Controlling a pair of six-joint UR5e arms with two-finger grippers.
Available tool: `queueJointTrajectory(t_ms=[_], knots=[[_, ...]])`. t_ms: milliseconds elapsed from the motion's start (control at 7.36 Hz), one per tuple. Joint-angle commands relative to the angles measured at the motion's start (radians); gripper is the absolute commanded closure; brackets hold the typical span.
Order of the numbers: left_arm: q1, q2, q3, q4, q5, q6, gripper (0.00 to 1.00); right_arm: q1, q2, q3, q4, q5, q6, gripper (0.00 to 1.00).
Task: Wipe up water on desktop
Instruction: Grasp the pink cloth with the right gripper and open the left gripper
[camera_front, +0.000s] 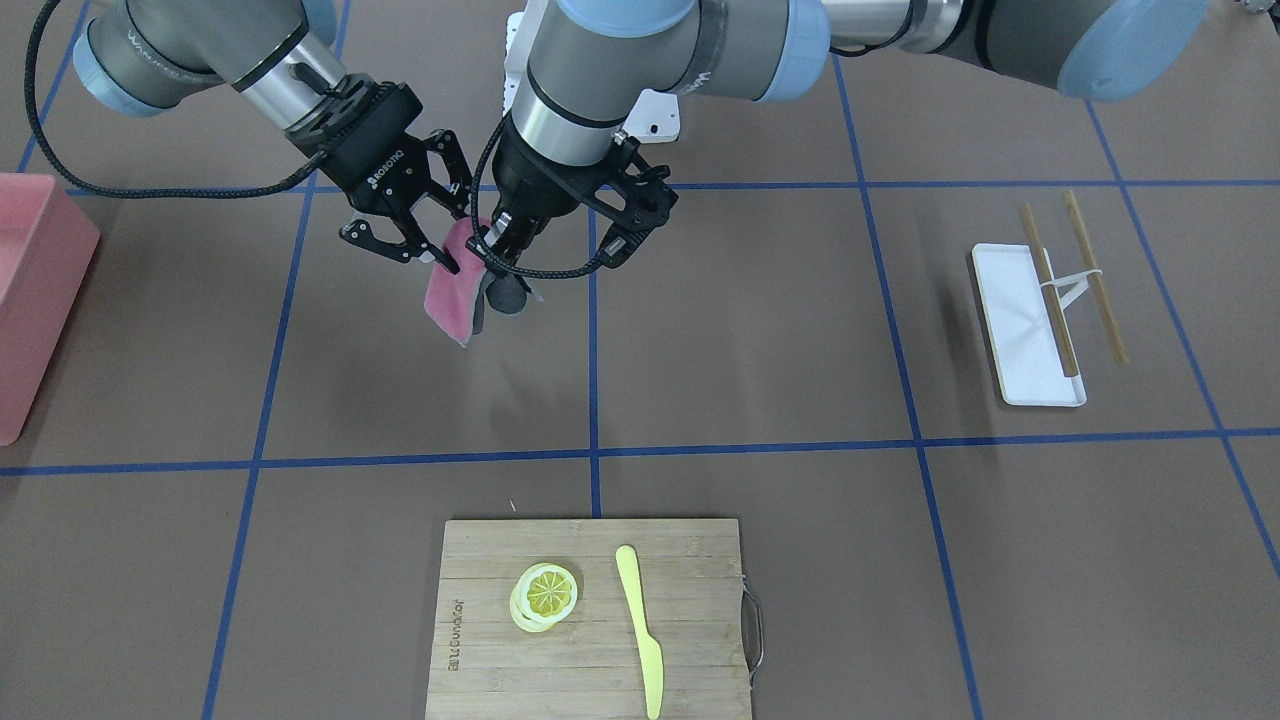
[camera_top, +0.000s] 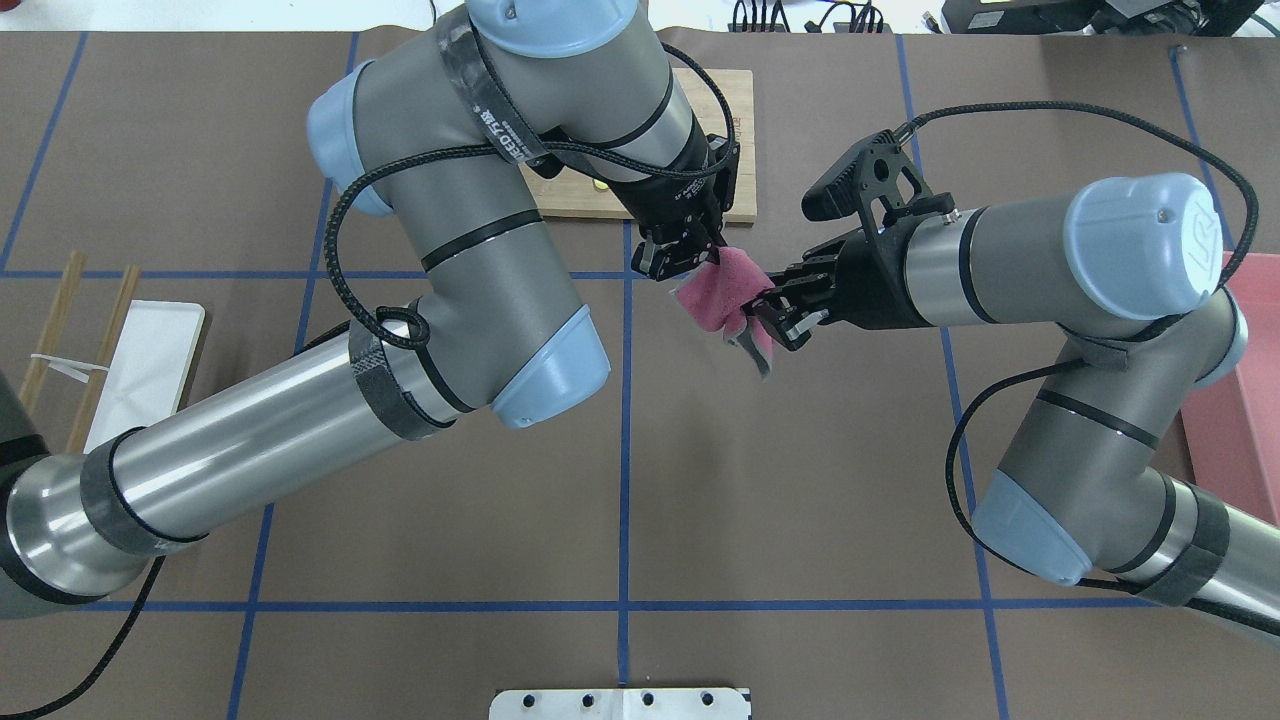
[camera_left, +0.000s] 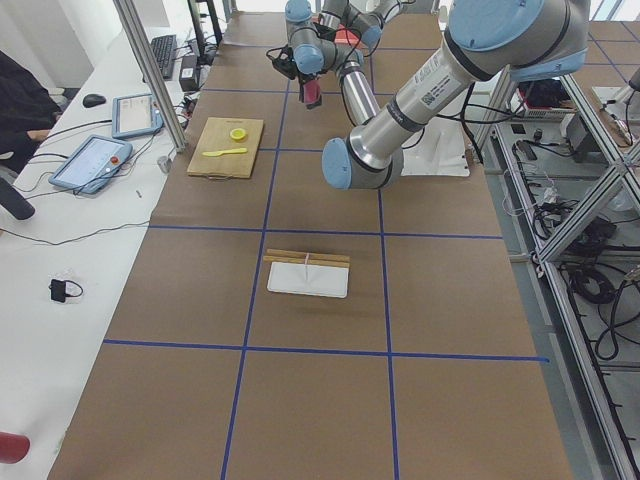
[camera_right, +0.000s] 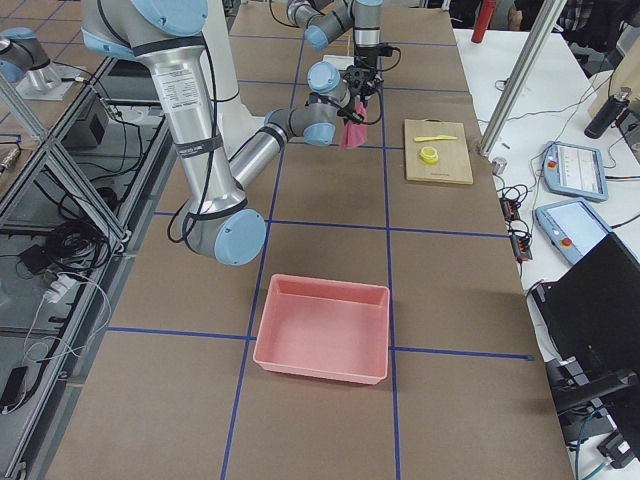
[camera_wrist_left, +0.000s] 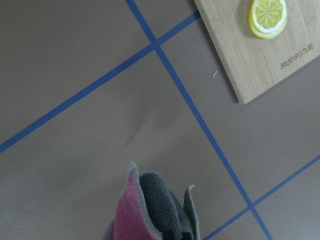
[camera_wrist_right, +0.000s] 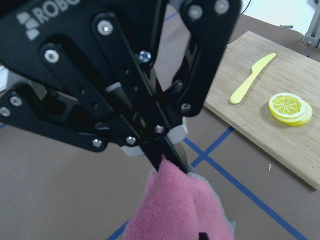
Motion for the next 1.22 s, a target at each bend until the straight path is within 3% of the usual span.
queueJointTrajectory(t_ms=[0, 272, 408, 543, 951, 1087], knots=[[0.0, -0.001, 0.001, -0.005, 0.0, 0.001, 1.0, 0.001, -0.003, 0.018, 0.0, 0.003, 0.135, 0.97], [-0.001, -0.001, -0.001, -0.014, 0.0, 0.011, 1.0, 0.001, -0.004, 0.018, -0.002, 0.007, 0.161, 1.0], [0.0, 0.008, 0.001, -0.022, 0.012, 0.052, 0.05, 0.001, -0.007, 0.018, 0.0, 0.004, 0.161, 1.0], [0.0, 0.008, 0.001, -0.022, 0.065, 0.057, 0.02, 0.001, -0.009, 0.015, -0.002, 0.006, 0.161, 1.0], [-0.043, 0.028, -0.013, -0.002, 0.072, 0.058, 0.02, 0.013, -0.018, 0.018, -0.002, 0.016, 0.154, 1.0], [-0.069, 0.06, -0.034, 0.016, 0.074, 0.069, 0.02, 0.024, -0.067, 0.042, -0.003, 0.027, 0.145, 1.0]])
